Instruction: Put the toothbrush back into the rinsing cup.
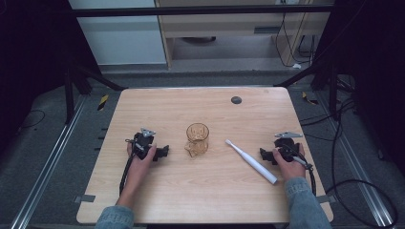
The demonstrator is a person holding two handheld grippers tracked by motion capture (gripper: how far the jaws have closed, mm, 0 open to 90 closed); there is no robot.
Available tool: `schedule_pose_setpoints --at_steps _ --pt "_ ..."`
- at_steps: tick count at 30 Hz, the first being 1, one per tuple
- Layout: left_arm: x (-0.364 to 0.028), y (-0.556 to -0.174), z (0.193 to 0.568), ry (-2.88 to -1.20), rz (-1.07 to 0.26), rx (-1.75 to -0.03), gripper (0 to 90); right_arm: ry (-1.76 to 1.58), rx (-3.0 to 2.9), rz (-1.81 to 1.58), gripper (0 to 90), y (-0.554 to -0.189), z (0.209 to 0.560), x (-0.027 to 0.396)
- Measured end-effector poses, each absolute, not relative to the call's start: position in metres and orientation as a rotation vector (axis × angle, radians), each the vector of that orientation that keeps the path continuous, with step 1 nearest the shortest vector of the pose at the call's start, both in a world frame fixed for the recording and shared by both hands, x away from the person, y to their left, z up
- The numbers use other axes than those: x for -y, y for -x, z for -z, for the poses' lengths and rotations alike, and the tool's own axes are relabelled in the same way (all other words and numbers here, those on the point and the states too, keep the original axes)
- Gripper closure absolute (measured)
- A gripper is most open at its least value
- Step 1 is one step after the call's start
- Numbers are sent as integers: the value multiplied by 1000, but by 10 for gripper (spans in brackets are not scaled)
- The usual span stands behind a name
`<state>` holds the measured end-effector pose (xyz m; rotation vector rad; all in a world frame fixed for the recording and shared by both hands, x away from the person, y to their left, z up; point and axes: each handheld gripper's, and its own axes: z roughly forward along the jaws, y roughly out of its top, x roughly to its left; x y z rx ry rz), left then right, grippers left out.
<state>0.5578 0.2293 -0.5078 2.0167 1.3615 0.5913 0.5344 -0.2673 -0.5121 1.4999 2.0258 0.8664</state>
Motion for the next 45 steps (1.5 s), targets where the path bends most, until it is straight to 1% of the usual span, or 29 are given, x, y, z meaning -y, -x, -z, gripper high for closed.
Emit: schedule_pose_setpoints --at_steps 16,18,21,22,23,24,28,30,31,35,38,41,45 --pt "-229 -556 508 -2016 -594 -1365 0 -1514 -2015 -865 6 -534 512 267" --pt "-229 -556 508 -2017 -595 -1365 0 -1510 -2008 -868 36 -533 512 267" --pt "-229 -556 508 -2017 -595 -1364 0 -1512 -2006 -889 105 -530 509 268" --pt "-229 -556 508 -2017 -595 -1364 0 -1512 -2006 -889 105 -530 509 268" --pt "-229 -556 508 -2017 -594 -1363 0 -1485 -2023 -923 164 -525 500 265" --pt "-229 -556 508 -2018 -594 -1363 0 -1457 -2019 -930 174 -523 496 263" --pt "-229 -556 508 -2015 -592 -1363 0 -1368 -2036 -993 162 -511 476 247" --pt "-229 -556 508 -2015 -592 -1362 0 -1361 -2047 -995 154 -509 475 245" --pt "-229 -556 508 -2016 -592 -1362 0 -1318 -2092 -979 157 -505 474 236" --pt "-230 -557 508 -2018 -589 -1359 0 -1280 -2134 -954 167 -499 473 225" --pt "-230 -557 508 -2017 -590 -1358 0 -1279 -2153 -952 178 -498 470 221" --pt "-230 -557 508 -2018 -589 -1357 0 -1234 -2172 -965 162 -495 466 220" --pt "-230 -557 508 -2019 -589 -1356 0 -1221 -2201 -932 172 -492 461 219"
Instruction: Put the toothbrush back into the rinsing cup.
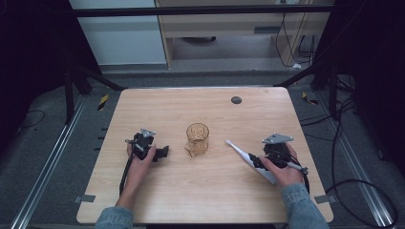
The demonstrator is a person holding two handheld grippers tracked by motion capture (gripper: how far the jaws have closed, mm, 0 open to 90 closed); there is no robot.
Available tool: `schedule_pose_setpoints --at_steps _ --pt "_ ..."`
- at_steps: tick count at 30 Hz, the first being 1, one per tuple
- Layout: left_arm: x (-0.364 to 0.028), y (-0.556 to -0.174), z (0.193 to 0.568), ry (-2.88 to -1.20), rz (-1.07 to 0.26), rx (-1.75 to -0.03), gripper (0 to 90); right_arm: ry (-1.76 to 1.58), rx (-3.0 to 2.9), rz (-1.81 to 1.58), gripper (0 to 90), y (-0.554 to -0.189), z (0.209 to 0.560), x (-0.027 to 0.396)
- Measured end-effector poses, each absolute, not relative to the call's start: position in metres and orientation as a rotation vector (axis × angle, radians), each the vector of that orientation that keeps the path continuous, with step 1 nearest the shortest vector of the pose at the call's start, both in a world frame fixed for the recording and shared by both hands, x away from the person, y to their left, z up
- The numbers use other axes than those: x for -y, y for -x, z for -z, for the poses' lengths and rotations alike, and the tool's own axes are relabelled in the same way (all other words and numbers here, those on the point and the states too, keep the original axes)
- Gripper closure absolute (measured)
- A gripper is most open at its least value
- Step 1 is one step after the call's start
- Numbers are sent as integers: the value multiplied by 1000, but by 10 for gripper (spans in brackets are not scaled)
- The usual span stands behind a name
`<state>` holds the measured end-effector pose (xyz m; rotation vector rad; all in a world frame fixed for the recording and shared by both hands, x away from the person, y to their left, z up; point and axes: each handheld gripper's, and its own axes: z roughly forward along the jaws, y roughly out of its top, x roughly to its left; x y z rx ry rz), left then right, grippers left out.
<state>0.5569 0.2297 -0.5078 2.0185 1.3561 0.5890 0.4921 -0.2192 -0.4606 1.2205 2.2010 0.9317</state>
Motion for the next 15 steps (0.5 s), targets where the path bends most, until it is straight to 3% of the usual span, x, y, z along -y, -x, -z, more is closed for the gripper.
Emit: schedule_pose_setpoints --at_steps 15 --pt "-230 -556 508 -2017 -591 -1358 0 -1156 -2351 -801 227 -503 414 208"
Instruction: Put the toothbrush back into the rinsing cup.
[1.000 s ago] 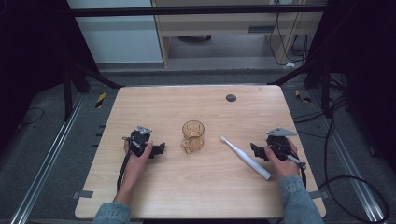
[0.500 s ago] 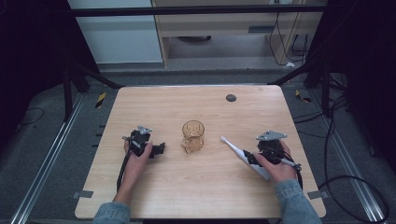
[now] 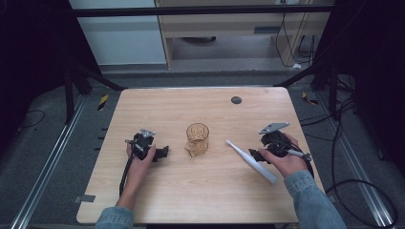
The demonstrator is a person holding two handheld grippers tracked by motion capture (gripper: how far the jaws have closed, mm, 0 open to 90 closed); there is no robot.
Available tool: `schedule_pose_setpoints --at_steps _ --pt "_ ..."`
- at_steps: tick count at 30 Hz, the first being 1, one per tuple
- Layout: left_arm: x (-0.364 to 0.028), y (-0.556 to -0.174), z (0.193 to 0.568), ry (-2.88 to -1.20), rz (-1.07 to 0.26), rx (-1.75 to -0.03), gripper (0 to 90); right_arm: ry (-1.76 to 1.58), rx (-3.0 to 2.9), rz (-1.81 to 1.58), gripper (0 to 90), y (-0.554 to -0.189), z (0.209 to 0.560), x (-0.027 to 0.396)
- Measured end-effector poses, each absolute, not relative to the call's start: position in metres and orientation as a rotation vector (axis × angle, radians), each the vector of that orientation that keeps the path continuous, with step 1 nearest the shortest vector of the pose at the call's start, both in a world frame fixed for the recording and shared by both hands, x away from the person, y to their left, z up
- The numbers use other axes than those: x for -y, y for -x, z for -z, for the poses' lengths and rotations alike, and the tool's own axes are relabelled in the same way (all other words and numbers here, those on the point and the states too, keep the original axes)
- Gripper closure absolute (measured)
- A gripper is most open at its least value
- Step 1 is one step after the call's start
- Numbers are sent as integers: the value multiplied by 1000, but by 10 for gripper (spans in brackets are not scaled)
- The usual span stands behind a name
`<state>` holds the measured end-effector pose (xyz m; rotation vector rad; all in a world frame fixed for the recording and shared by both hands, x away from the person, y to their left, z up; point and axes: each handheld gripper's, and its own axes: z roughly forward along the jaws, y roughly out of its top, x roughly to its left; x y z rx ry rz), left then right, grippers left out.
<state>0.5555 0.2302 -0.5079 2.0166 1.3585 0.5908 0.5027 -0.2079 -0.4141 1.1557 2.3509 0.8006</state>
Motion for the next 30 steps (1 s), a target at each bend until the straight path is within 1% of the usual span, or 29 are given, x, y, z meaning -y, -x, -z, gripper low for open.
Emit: schedule_pose_setpoints --at_steps 7,11,17,19,20,22,23,25,26,28,30 --pt "-230 -555 508 -2016 -590 -1359 0 -1153 -2439 -761 270 -513 418 199" --pt "-230 -556 508 -2017 -591 -1358 0 -1154 -2495 -716 277 -522 431 189" --pt "-231 -556 508 -2021 -589 -1353 0 -1169 -2526 -678 286 -529 440 184" --pt "-231 -556 508 -2019 -589 -1353 0 -1187 -2549 -665 262 -530 444 181" --pt "-231 -556 508 -2019 -589 -1352 0 -1195 -2560 -657 266 -530 445 180" --pt "-231 -556 508 -2022 -588 -1353 0 -1190 -2575 -636 313 -531 448 178" --pt "-231 -556 508 -2022 -588 -1353 0 -1190 -2575 -636 313 -531 448 178" --pt "-231 -556 508 -2020 -588 -1351 0 -1201 -2604 -591 394 -534 456 177" --pt "-231 -556 508 -2020 -587 -1350 0 -1204 -2611 -573 415 -534 458 176" --pt "-231 -556 508 -2021 -587 -1350 0 -1205 -2630 -543 449 -535 463 176" --pt "-231 -556 508 -2021 -586 -1349 0 -1201 -2640 -531 458 -536 465 176"
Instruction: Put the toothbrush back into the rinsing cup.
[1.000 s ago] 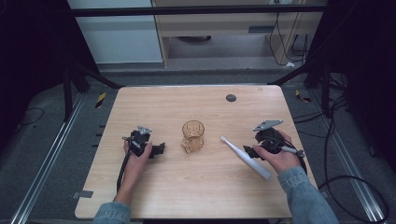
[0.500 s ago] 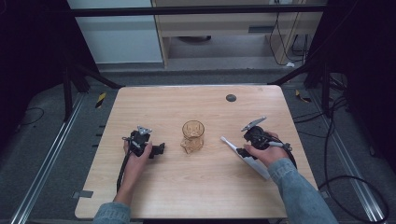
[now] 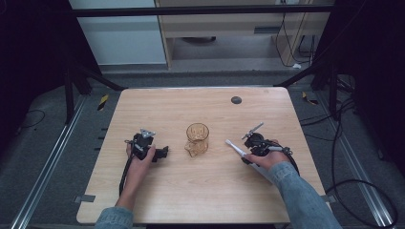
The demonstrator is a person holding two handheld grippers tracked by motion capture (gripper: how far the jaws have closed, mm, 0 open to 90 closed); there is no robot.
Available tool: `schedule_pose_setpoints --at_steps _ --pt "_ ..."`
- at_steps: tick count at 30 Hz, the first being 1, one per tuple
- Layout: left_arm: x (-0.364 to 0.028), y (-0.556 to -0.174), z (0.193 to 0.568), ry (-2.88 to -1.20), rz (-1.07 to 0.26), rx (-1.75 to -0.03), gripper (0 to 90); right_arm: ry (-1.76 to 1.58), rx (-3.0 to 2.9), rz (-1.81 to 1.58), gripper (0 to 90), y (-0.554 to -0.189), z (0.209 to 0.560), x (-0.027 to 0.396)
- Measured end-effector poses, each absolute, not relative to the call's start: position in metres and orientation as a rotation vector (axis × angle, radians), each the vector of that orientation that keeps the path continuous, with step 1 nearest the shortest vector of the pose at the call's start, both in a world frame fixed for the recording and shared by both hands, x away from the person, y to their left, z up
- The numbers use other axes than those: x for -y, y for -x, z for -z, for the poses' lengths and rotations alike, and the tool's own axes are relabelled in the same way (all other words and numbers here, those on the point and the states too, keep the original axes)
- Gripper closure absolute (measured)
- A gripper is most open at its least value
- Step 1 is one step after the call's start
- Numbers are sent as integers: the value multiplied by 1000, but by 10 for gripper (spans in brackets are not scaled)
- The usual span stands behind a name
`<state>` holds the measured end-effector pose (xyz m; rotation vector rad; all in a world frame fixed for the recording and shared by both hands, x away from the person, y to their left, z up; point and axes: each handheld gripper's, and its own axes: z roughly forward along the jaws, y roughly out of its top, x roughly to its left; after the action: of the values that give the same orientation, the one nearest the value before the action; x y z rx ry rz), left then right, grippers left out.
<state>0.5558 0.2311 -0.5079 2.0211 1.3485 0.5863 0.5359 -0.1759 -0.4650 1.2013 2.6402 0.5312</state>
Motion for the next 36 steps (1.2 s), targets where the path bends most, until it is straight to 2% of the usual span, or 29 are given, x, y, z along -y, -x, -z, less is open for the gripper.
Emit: schedule_pose_setpoints --at_steps 4,20,22,36 --pt "-231 -556 508 -2025 -584 -1347 0 -1193 -2662 -525 519 -538 470 175" --pt "-231 -556 508 -2025 -584 -1347 0 -1216 -2687 -502 606 -538 471 178" --pt "-231 -556 508 -2025 -584 -1347 0 -1213 -2686 -505 652 -538 471 179" --pt "-231 -556 508 -2025 -584 -1347 0 -1242 -2676 -536 671 -542 456 183"
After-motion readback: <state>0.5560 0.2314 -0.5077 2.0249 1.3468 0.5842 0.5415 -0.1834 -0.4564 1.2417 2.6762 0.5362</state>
